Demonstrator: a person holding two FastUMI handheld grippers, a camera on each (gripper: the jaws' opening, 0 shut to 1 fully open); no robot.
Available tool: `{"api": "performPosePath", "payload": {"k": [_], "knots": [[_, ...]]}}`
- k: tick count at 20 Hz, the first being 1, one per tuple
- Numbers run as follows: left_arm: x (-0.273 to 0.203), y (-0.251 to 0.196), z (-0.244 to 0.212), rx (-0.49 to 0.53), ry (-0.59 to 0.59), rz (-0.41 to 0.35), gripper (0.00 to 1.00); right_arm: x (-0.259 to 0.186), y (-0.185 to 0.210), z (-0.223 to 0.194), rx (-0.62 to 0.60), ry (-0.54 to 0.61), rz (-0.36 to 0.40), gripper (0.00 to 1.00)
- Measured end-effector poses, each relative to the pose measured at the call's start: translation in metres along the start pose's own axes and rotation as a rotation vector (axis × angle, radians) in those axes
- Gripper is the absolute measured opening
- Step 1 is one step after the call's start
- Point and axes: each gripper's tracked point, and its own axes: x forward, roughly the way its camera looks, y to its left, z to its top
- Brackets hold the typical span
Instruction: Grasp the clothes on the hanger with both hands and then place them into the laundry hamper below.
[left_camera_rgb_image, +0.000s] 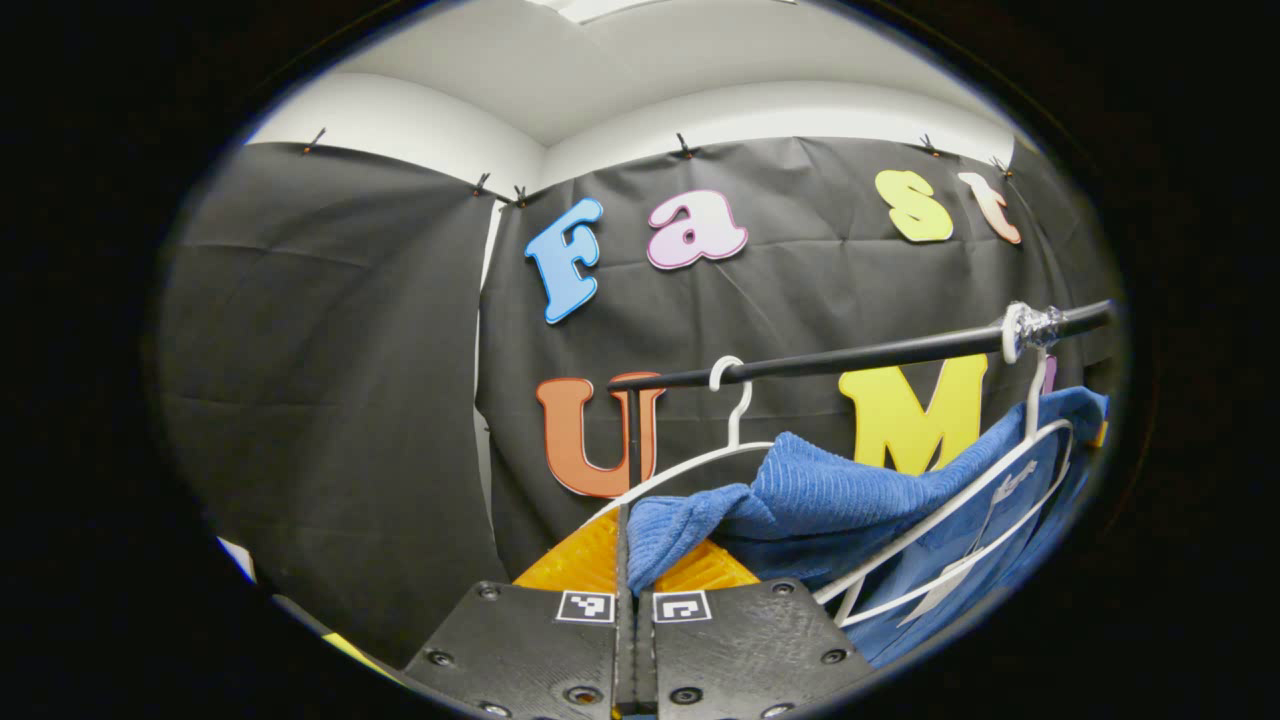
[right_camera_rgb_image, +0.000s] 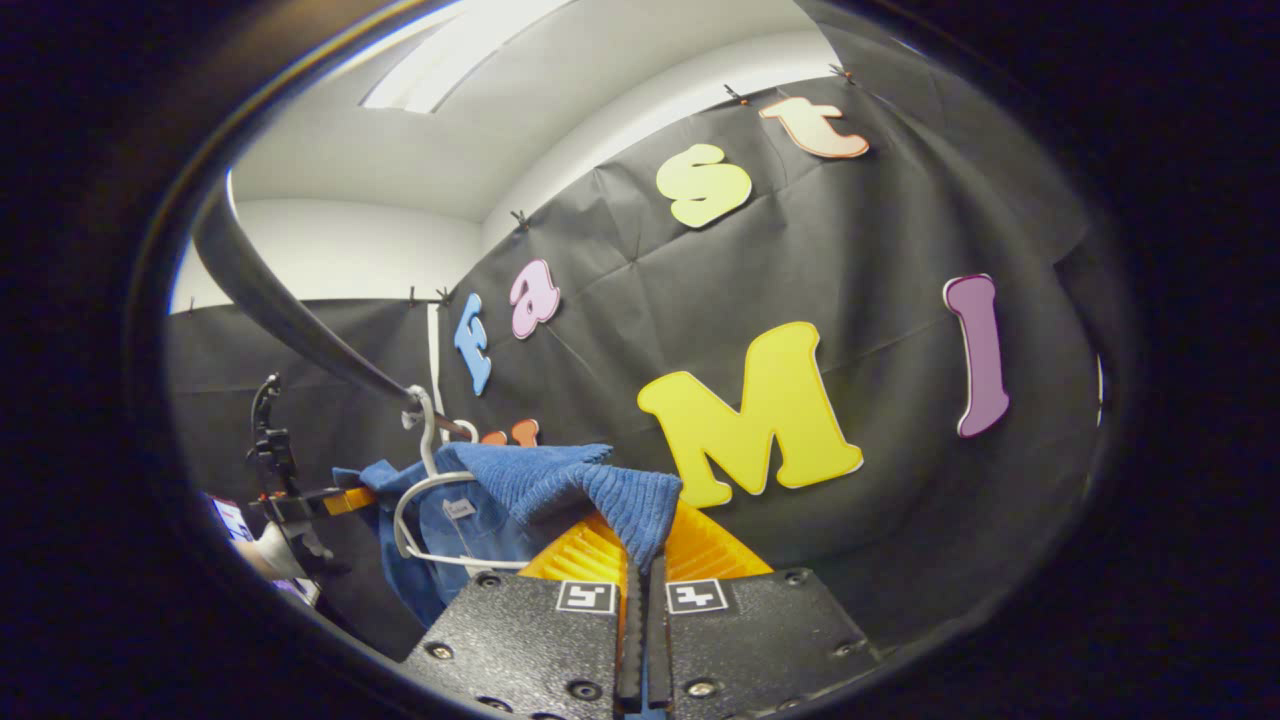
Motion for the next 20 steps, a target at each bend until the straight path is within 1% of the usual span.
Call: {"api": "performPosePath", "payload": {"k": [1,3,4,6,7,8,11,13,14,16,17,19,20], "knots": [[0.001,-0.001,0.0,-0.021,0.004,-0.007,0.0,0.0,0.0,0.0,0.03,-0.001,0.019,0.05],[0.002,-0.001,0.002,-0.038,-0.001,-0.011,0.05,-0.003,0.003,-0.007,0.101,0.016,0.071,0.05],[0.002,-0.002,0.004,-0.04,-0.005,-0.016,0.0,-0.004,-0.003,-0.007,0.122,0.009,0.064,0.05],[0.002,-0.003,0.006,-0.027,-0.015,-0.018,0.0,-0.005,-0.015,0.002,0.115,-0.036,0.021,0.05],[0.001,-0.003,0.009,-0.015,-0.021,-0.02,0.06,-0.006,-0.014,0.004,0.118,-0.041,0.028,0.05],[0.0,-0.003,0.011,-0.005,-0.026,-0.017,0.01,-0.005,-0.008,-0.001,0.133,-0.021,0.053,0.05],[0.003,-0.001,0.014,-0.024,-0.031,-0.01,0.0,-0.008,-0.003,-0.002,0.187,-0.02,0.091,0.05],[0.003,-0.004,0.017,-0.032,-0.039,-0.022,0.0,-0.006,-0.002,0.005,0.226,-0.056,0.102,0.05],[0.002,-0.005,0.019,-0.022,-0.048,-0.026,0.0,-0.006,-0.003,0.007,0.211,-0.071,0.088,0.05],[0.001,-0.005,0.02,-0.002,-0.055,-0.031,0.0,-0.004,-0.008,0.012,0.132,-0.087,0.044,0.05],[0.002,-0.005,0.019,0.005,-0.054,-0.032,0.0,-0.001,-0.007,0.015,0.142,-0.076,0.037,0.05],[0.003,-0.005,0.019,0.006,-0.046,-0.032,0.0,0.004,-0.009,0.037,0.199,-0.124,0.027,0.05],[0.006,-0.008,0.019,-0.001,-0.04,-0.041,0.0,0.009,-0.016,0.04,0.185,-0.127,0.01,0.05]]}}
